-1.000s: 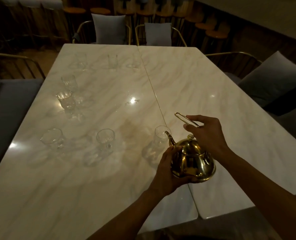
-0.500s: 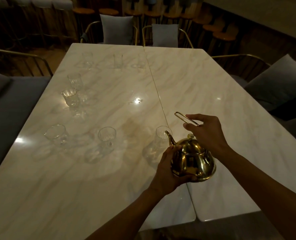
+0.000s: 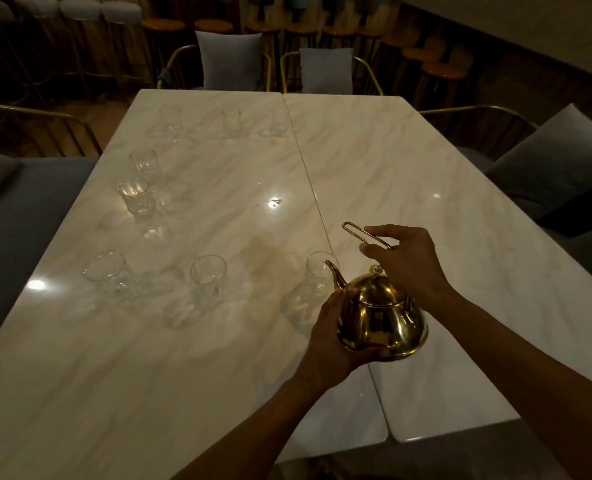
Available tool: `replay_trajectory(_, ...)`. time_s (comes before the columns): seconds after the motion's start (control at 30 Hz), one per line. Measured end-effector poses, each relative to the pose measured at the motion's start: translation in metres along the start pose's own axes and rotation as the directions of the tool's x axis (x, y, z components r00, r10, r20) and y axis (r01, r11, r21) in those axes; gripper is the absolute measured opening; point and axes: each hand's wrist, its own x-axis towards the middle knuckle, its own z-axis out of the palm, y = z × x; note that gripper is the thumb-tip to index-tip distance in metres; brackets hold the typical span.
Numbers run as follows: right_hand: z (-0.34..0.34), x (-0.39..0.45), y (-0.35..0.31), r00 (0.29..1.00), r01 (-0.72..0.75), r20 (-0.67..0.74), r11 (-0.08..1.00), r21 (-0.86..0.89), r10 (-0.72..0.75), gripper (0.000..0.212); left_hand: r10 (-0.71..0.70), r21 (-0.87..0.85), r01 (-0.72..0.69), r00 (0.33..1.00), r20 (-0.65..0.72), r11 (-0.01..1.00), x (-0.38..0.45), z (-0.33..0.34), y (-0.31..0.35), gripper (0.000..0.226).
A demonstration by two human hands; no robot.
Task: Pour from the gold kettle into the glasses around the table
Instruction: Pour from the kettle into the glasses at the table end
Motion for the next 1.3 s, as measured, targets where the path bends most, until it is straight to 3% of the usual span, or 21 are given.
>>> replay_trajectory(1.07,-0.007,0.0,0.004,1.0,0.011,0.027,1.0,0.001,-0.011,0.033,-0.047,-0.006,0.047,0.999,-0.024,0.999,-0.003,0.013,-0.006,0.097)
replay_trajectory(1.3,-0.009,0.0,0.003,0.999,0.014,0.04,1.0,-0.024,-0.013,0.033,-0.019,0.014,0.019,0.998,-0.058,1.0,-0.003,0.015,-0.002,0.09)
